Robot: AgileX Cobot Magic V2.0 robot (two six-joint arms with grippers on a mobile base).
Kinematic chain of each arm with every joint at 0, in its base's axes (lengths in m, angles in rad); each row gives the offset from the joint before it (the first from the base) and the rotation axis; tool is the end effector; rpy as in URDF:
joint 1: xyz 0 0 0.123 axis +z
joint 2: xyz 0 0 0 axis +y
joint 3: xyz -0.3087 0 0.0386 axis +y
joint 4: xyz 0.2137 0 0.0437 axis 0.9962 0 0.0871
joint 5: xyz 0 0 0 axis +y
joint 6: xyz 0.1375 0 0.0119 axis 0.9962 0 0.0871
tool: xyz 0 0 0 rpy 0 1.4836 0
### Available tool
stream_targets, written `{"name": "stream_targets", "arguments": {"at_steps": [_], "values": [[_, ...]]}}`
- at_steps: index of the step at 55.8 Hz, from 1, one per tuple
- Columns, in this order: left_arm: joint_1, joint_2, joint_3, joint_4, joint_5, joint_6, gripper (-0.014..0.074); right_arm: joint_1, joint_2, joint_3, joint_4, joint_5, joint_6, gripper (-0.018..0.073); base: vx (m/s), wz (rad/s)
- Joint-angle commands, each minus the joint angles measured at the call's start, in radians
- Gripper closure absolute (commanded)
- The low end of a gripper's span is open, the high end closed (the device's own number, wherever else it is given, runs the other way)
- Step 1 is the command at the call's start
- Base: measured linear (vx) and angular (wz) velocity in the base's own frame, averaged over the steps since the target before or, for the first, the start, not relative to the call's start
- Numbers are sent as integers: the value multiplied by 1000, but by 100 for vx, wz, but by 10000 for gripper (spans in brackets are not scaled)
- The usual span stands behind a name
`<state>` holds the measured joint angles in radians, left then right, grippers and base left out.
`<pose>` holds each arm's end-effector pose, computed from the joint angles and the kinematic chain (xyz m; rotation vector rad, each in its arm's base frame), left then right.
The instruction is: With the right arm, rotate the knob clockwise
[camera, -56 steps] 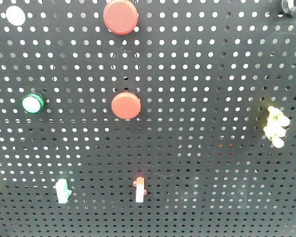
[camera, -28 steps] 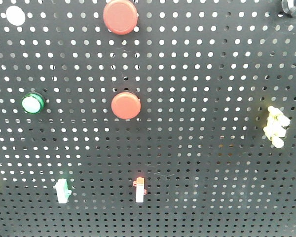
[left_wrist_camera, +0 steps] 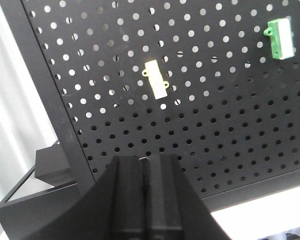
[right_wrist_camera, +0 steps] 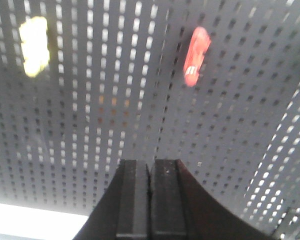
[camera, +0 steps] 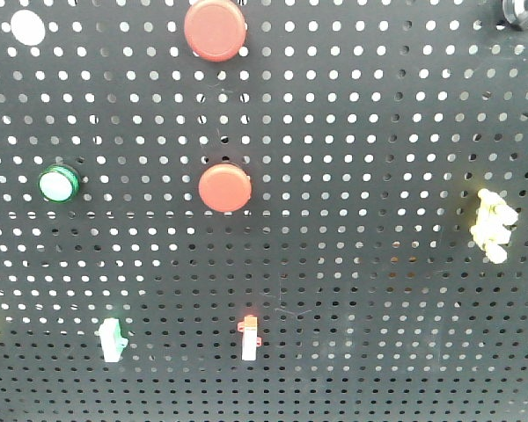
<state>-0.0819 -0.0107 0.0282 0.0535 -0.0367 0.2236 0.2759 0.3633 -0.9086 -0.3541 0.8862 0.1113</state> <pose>0.0424 -0.0037 0.2128 0.2633 1.4425 0.1575 0.0244 -0.0317 0.3876 -0.1573 1.7796 -0.1305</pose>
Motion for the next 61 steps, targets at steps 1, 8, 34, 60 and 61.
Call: {"name": "stream_targets", "arguments": {"at_steps": [1, 8, 34, 60, 61], "values": [[-8, -17, 33, -5, -77, -4, 603, 1, 17, -18, -30, -72, -5, 570, 0, 0], [-8, -17, 33, -5, -77, -4, 603, 1, 17, -18, -30, -72, -5, 570, 0, 0], [-8, -17, 33, -5, -77, -4, 603, 1, -19, 74, 304, -162, 5, 570, 0, 0], [-8, -17, 33, -5, -77, -4, 603, -172, -327, 841, 279, -886, 24, 570, 0, 0], [-8, -17, 33, -5, -77, -4, 603, -194, -327, 844, 279, -886, 24, 570, 0, 0]]}}
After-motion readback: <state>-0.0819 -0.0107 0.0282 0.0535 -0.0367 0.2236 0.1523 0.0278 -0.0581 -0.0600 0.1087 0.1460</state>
